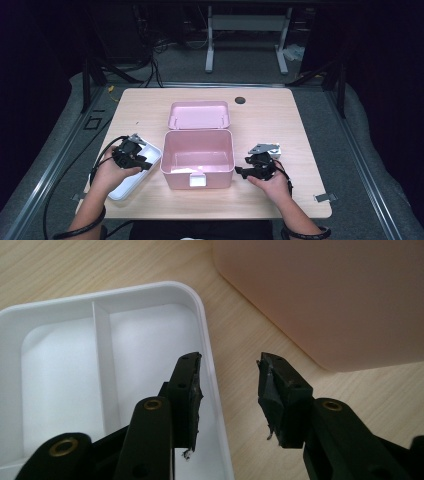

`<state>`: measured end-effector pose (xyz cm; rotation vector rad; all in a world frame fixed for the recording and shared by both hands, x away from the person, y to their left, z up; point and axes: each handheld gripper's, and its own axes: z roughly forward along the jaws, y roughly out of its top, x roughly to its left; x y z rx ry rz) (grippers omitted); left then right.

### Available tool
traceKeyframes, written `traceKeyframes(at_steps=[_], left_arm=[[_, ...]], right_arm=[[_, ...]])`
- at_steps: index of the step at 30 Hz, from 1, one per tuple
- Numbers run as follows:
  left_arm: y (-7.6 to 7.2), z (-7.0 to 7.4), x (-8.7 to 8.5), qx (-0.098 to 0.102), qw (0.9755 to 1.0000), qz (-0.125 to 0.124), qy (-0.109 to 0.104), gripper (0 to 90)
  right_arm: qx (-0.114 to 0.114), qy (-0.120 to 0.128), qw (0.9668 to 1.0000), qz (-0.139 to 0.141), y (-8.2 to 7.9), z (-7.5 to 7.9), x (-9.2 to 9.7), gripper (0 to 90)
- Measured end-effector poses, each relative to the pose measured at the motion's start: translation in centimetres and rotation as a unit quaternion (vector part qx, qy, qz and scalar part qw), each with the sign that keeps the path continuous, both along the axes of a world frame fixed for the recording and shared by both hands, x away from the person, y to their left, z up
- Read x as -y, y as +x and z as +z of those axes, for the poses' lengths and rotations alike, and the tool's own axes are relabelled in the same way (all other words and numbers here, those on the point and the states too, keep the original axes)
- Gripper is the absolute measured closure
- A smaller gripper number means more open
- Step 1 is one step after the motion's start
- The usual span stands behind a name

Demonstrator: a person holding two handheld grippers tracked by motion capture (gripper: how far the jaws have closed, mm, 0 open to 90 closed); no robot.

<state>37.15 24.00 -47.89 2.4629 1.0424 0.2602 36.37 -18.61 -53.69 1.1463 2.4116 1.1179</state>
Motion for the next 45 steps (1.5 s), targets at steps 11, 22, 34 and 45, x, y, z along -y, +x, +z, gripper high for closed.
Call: traceKeyframes(at_steps=[11, 22, 34, 45], left_arm=[[-0.9, -0.3, 1.2, -0.004, 0.9996, -0.029, -0.007, 60.2], [-1.5, -1.1, 1.7, -0.011, 0.9990, -0.043, -0.001, 60.5], [-2.0, -1.5, 2.0, -0.022, 0.9984, -0.053, -0.001, 61.1], [-2.0, -1.5, 1.9, -0.019, 0.9985, -0.052, 0.006, 61.7]], right_arm=[[0.004, 0.004, 1.0000, -0.001, 0.0, 0.1, 0.0, 40.0], [0.005, 0.007, 1.0000, 0.000, 0.0, 0.2, 0.2, 39.9], [0.008, 0.007, 0.9999, -0.001, -0.1, 0.4, 0.2, 39.9], [0.018, 0.006, 0.9998, 0.001, -0.4, 0.9, 0.3, 40.5]])
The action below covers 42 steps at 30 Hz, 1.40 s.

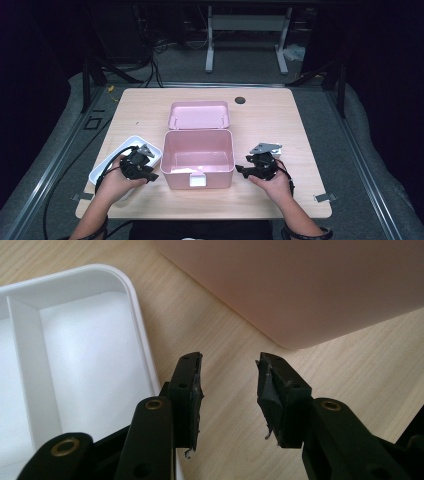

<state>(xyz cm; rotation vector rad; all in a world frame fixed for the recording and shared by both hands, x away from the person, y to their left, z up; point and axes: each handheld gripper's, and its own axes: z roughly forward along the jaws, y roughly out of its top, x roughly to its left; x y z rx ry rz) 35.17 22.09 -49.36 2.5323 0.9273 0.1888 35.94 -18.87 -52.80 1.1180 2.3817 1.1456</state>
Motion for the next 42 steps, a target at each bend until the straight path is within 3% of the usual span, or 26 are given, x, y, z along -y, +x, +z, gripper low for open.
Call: traceKeyframes(at_steps=[7, 11, 14, 21, 22, 25, 27, 30, 32, 36, 42], left_arm=[[-0.1, 0.0, 0.2, -0.003, 1.0000, -0.004, 0.000, 61.7], [-0.1, 0.2, 0.2, -0.002, 1.0000, -0.007, -0.003, 61.7], [-0.1, 0.4, 0.1, -0.002, 0.9999, -0.007, -0.007, 61.7], [-0.1, 0.5, -0.1, 0.000, 0.9999, -0.005, -0.011, 61.6], [-0.1, 0.5, -0.1, 0.002, 0.9999, -0.004, -0.010, 61.6], [-0.1, 0.5, -0.1, -0.001, 0.9999, -0.004, -0.010, 61.5], [-0.1, 0.5, -0.1, -0.002, 0.9999, -0.005, -0.011, 61.4], [-0.1, 0.5, -0.2, -0.001, 0.9999, -0.002, -0.011, 61.3], [-0.1, 0.6, -0.3, 0.002, 0.9999, 0.001, -0.011, 60.9], [0.0, 0.7, -0.5, 0.001, 0.9999, 0.007, -0.013, 60.6], [0.0, 0.6, -0.6, -0.001, 0.9999, 0.007, -0.015, 60.0]], right_arm=[[0.019, -0.026, 0.9995, -0.006, -0.4, 1.2, 0.3, 42.7], [0.032, -0.024, 0.9990, -0.018, -0.3, 2.2, 1.1, 42.4], [0.032, -0.021, 0.9990, -0.025, -0.1, 3.1, 1.5, 41.9], [0.037, -0.051, 0.9969, -0.047, 1.2, 5.0, 2.1, 41.0], [0.034, -0.053, 0.9971, -0.042, 1.5, 5.2, 2.2, 40.8], [0.030, -0.092, 0.9938, -0.054, 2.4, 5.8, 2.7, 40.2], [0.020, -0.095, 0.9944, -0.040, 3.1, 6.0, 3.1, 39.2], [0.002, -0.134, 0.9902, -0.040, 4.1, 6.3, 3.6, 37.8], [-0.012, -0.148, 0.9887, -0.022, 4.8, 6.4, 4.0, 36.6], [-0.012, -0.160, 0.9871, -0.003, 5.9, 6.2, 4.3, 33.8], [-0.049, -0.172, 0.9838, 0.013, 7.7, 5.3, 4.2, 31.3]])
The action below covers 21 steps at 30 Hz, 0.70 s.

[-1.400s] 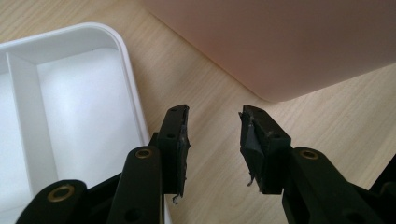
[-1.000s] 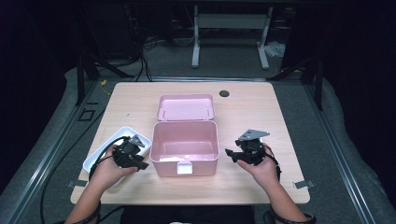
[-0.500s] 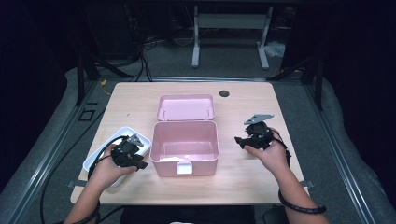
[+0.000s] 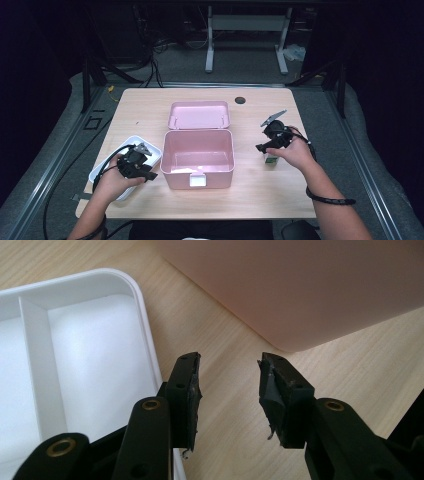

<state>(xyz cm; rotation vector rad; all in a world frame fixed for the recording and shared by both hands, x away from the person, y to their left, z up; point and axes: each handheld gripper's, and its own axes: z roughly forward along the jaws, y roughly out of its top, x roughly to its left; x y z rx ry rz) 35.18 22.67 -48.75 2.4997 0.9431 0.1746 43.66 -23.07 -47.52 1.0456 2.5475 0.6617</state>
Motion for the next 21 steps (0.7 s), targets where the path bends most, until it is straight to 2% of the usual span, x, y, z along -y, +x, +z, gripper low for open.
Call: traceKeyframes(at_steps=[4, 9, 14, 19, 21], left_arm=[[0.0, 0.0, -0.2, -0.002, 1.0000, 0.002, -0.002, 59.9], [-0.1, 0.4, -0.8, 0.003, 0.9999, 0.008, -0.005, 60.0], [-0.1, 0.7, -1.1, 0.006, 0.9999, 0.013, -0.008, 59.8], [-0.1, 0.7, -1.1, 0.006, 0.9998, 0.015, -0.010, 59.8], [0.0, 0.7, -1.1, 0.005, 0.9998, 0.014, -0.010, 59.7]], right_arm=[[-0.030, -0.002, 0.9995, 0.001, 0.7, -0.6, 0.3, 30.9], [-0.052, -0.004, 0.9986, 0.007, 0.5, -0.6, 0.8, 31.0], [-0.066, -0.018, 0.9976, 0.011, 0.2, -0.7, 1.6, 30.9], [-0.067, -0.026, 0.9973, 0.013, -0.6, -0.6, 2.1, 30.8], [-0.068, -0.040, 0.9968, 0.012, -1.0, -0.6, 2.2, 30.8]])
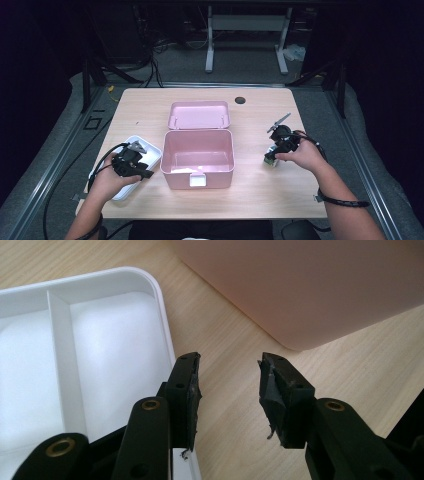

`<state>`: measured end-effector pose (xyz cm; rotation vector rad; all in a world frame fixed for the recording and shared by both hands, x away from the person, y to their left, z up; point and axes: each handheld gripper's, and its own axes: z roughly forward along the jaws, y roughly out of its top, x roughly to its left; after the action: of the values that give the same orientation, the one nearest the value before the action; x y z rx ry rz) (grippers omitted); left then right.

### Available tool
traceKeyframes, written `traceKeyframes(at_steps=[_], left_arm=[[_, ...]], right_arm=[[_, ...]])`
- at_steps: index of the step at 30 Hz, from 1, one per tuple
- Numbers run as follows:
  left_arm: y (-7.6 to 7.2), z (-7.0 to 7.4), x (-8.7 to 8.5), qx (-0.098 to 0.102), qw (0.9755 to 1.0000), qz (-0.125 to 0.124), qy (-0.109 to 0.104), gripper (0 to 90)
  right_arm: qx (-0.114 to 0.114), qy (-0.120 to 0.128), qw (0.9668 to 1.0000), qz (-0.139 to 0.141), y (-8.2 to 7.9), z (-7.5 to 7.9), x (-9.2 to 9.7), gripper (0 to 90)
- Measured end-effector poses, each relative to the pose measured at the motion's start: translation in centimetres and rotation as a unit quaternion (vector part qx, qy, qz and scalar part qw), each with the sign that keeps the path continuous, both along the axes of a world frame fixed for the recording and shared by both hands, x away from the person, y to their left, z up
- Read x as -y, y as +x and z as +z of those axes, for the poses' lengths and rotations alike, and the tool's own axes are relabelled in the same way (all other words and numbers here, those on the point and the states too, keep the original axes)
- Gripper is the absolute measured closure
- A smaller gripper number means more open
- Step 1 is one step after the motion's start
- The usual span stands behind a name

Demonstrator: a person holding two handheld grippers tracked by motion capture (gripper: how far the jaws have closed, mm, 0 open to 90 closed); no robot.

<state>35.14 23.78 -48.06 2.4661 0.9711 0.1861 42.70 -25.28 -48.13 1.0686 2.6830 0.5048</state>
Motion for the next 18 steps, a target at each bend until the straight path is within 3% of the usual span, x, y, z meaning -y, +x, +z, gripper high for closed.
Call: traceKeyframes(at_steps=[3, 6, 9, 11, 12, 15, 16, 18], left_arm=[[0.0, -0.1, 0.0, -0.002, 1.0000, -0.001, 0.000, 59.6], [0.0, -0.1, 0.0, -0.002, 1.0000, 0.000, 0.000, 59.4], [0.0, -0.1, 0.0, -0.001, 1.0000, 0.001, 0.001, 59.3], [0.0, -0.1, 0.0, -0.001, 1.0000, 0.002, 0.002, 59.3], [0.0, -0.2, 0.0, -0.002, 1.0000, 0.001, 0.001, 59.3], [0.0, -0.2, -0.1, -0.003, 1.0000, 0.002, 0.001, 59.2], [0.0, -0.2, -0.1, -0.003, 1.0000, 0.002, 0.001, 59.2], [0.0, -0.2, -0.1, -0.002, 1.0000, 0.002, 0.001, 59.2]], right_arm=[[-0.007, -0.030, 0.9995, 0.003, -0.2, 0.0, 0.1, 34.7], [0.005, -0.040, 0.9992, -0.006, -0.2, 0.0, 0.0, 38.4], [-0.018, -0.058, 0.9981, -0.009, 0.1, 0.3, -0.2, 40.7], [-0.023, -0.073, 0.9971, -0.009, 0.2, 0.4, -0.5, 43.8], [-0.017, -0.065, 0.9977, -0.010, 0.2, 0.2, -0.6, 44.3], [-0.036, -0.092, 0.9950, -0.014, 0.5, 0.5, -1.0, 45.3], [-0.032, -0.085, 0.9958, -0.015, 0.6, 0.3, -1.1, 45.3], [-0.038, -0.098, 0.9943, -0.017, 0.8, 0.4, -1.3, 45.6]])
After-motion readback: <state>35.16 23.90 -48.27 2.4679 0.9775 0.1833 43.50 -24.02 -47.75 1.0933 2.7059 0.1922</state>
